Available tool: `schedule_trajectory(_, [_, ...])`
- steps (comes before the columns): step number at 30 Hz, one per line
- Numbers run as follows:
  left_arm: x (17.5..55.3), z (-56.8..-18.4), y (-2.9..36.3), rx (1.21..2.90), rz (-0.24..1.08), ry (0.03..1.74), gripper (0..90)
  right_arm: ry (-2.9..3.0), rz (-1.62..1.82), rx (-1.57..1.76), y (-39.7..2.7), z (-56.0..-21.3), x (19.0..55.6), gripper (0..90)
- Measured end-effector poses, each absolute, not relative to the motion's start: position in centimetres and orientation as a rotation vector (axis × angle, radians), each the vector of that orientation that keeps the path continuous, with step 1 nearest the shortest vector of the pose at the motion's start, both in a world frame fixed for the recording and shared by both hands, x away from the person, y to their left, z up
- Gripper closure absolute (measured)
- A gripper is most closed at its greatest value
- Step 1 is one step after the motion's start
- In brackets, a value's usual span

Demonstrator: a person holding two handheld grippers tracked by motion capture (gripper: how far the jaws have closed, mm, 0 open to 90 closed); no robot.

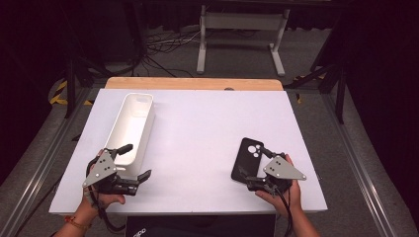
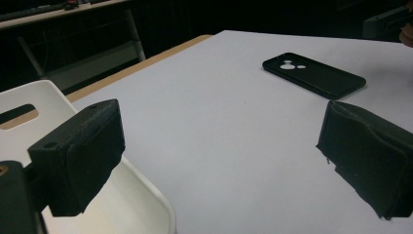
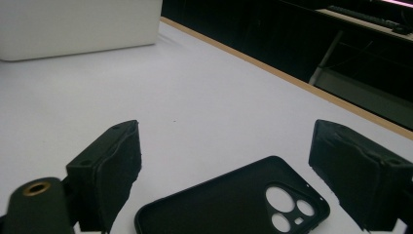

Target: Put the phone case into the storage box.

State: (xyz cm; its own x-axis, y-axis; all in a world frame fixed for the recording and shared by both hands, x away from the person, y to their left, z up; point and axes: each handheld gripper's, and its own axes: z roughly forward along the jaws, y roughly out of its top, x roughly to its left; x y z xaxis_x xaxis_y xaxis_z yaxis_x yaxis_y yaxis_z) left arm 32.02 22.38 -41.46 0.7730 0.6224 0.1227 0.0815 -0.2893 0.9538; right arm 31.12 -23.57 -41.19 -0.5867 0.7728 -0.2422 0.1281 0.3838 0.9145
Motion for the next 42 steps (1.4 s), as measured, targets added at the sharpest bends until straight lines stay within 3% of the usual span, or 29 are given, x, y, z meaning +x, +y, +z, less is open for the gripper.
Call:
schedule_trajectory(14, [31.4, -41.6, 23.0, 1.811, 0.573, 0.542, 3.8, 1.98, 1.183, 0.855, -24.2, -40.3, 32.4, 12.9])
schedule_trajectory(31, [31.3, -41.8, 22.5, 1.84, 0.566, 0.519, 3.8, 2.163, 0.989, 1.154, -26.5, -38.3, 37.7, 13.0])
schedule_trajectory(42, [31.3, -42.0, 22.0, 1.873, 0.547, 0.512, 4.2, 2.307, 0.799, 1.298, -26.3, -38.8, 41.5, 14.5])
